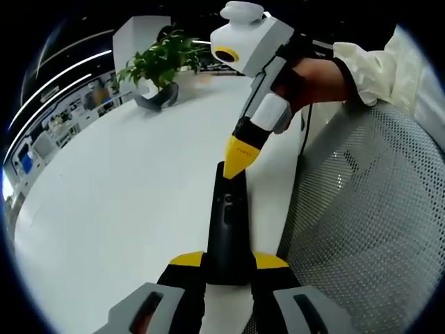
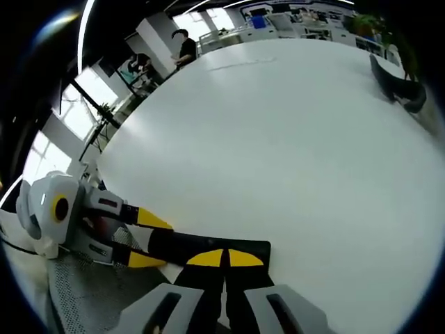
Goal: Press the specified remote control buttons in sequence, fully releasing each button before pressing the next.
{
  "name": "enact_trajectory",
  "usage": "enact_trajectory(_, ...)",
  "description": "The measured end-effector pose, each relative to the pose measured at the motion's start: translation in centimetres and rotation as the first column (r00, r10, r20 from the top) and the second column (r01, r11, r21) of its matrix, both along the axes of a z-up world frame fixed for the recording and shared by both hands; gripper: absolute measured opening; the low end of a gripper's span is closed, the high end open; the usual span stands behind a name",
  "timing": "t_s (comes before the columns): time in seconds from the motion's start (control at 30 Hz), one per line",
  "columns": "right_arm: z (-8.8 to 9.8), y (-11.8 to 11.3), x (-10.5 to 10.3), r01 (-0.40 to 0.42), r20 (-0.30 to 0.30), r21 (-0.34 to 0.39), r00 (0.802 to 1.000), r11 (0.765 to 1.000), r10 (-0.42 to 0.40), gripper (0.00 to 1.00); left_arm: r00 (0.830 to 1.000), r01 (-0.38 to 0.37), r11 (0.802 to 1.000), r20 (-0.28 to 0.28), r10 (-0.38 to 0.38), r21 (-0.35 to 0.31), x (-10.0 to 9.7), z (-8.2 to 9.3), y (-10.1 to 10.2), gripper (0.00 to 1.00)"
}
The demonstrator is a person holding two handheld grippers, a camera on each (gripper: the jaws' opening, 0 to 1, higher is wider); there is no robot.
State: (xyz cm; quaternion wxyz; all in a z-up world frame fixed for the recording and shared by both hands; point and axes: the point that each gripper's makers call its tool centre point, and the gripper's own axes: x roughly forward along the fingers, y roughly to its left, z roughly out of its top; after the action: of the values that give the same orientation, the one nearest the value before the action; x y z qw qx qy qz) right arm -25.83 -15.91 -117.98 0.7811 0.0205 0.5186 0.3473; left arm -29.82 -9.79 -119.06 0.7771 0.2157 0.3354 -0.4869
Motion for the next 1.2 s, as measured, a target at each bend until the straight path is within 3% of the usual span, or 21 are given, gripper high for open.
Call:
enact_trajectory(0.1, 0.0, -0.2, 0.3, -0.004, 0.027, -0.019, 1.0, 1.0, 0.004, 0.0, 0.999, 0.053, 0.999, 0.01, -0.053, -0.009, -0.6, 0.1, -0.7, 0.23)
enact_trajectory(0.27, 0.1, 0.0, 0.2, -0.007, 0.017, -0.004, 1.0, 1.0, 0.007, 0.0, 0.998, 0.059, 0.998, 0.0, -0.059, -0.011, -0.8, 0.0, -0.9, 0.23)
enact_trajectory(0.4, 0.4, 0.5, -0.2, 0.0, -0.018, 0.037, 1.0, 0.999, 0.001, 0.0, 0.998, 0.059, 0.998, -0.001, -0.059, -0.012, -0.8, 0.0, -0.9, 0.24)
enact_trajectory(0.57, 0.0, 0.2, -0.8, 0.012, -0.072, 0.027, 0.997, 1.0, -0.01, 0.0, 0.999, 0.053, 0.998, -0.005, -0.053, -0.018, -0.8, 0.0, -1.0, 0.24)
enact_trajectory(0.7, -0.2, 0.2, -1.0, -0.006, -0.059, 0.001, 0.998, 1.0, 0.006, 0.0, 0.999, 0.052, 0.998, -0.003, -0.052, -0.018, -0.8, 0.0, -1.0, 0.24)
enact_trajectory(1.0, -0.2, 0.1, -0.9, 0.017, -0.065, 0.014, 0.998, 1.0, -0.016, 0.0, 0.999, 0.052, 0.998, -0.002, -0.052, -0.02, -0.8, 0.1, -1.0, 0.24)
enact_trajectory(1.2, -0.3, 0.2, -0.8, -0.013, -0.034, 0.003, 0.999, 1.0, 0.013, 0.0, 0.999, 0.046, 0.999, -0.003, -0.047, -0.022, -0.7, 0.1, -1.0, 0.24)
